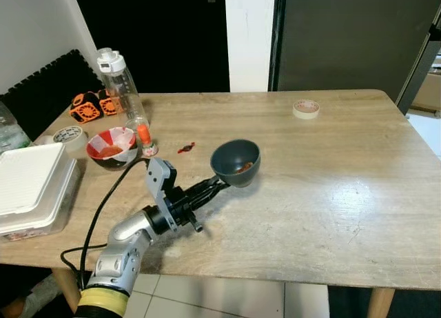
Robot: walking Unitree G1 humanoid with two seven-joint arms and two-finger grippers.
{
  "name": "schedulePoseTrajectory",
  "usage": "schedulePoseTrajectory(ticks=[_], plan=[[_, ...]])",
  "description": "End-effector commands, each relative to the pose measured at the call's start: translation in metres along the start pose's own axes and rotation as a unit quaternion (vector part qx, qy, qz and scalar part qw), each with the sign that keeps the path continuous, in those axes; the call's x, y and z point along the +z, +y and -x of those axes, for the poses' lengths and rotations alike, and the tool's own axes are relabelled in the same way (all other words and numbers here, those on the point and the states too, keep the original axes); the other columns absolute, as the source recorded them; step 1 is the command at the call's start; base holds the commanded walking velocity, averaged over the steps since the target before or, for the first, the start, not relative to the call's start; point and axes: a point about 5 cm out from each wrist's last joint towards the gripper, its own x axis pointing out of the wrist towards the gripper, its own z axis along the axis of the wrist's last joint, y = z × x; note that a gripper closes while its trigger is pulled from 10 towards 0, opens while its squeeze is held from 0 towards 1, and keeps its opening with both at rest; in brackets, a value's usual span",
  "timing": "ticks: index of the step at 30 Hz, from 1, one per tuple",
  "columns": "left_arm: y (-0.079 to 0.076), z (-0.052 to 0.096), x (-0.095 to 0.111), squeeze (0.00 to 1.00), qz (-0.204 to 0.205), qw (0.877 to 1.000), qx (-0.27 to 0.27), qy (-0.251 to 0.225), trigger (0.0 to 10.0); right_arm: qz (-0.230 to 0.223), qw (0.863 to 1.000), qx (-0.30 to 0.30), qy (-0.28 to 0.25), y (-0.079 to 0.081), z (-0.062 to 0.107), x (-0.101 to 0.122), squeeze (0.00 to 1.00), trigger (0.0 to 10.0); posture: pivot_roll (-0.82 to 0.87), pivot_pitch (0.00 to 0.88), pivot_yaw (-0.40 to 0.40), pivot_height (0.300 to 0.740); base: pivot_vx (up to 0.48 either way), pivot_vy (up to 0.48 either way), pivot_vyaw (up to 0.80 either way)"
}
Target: Restocking fridge
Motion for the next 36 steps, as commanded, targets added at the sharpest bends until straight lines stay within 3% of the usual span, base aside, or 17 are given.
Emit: schedulePoseTrajectory(ticks=[1,10,16,36], plan=[[-0.001,0.004,0.001,0.00,-0.007,1.000,-0.006,0.012,10.0,-0.002,1.000,0.000,0.003,0.001,0.000,-0.002,0.00,10.0,-0.09,0.063,0.033,0.740,0.000,0.000,0.00],[-0.019,0.008,-0.010,0.00,0.041,0.997,-0.054,0.028,10.0,0.004,1.000,-0.001,0.003,-0.003,0.000,0.002,0.00,10.0,-0.09,0.048,0.022,0.740,0.000,0.000,0.00],[-0.029,-0.001,-0.013,0.00,0.061,0.995,-0.078,0.031,10.0,0.008,1.000,-0.007,0.004,-0.006,0.001,0.002,0.00,10.0,-0.07,0.039,0.003,0.740,-0.122,0.000,0.00],[-0.040,-0.006,-0.015,0.00,0.069,0.991,-0.106,0.038,10.0,0.022,1.000,-0.010,0.004,-0.009,0.001,0.002,0.00,10.0,-0.07,0.004,-0.003,0.740,-0.266,0.000,0.00]])
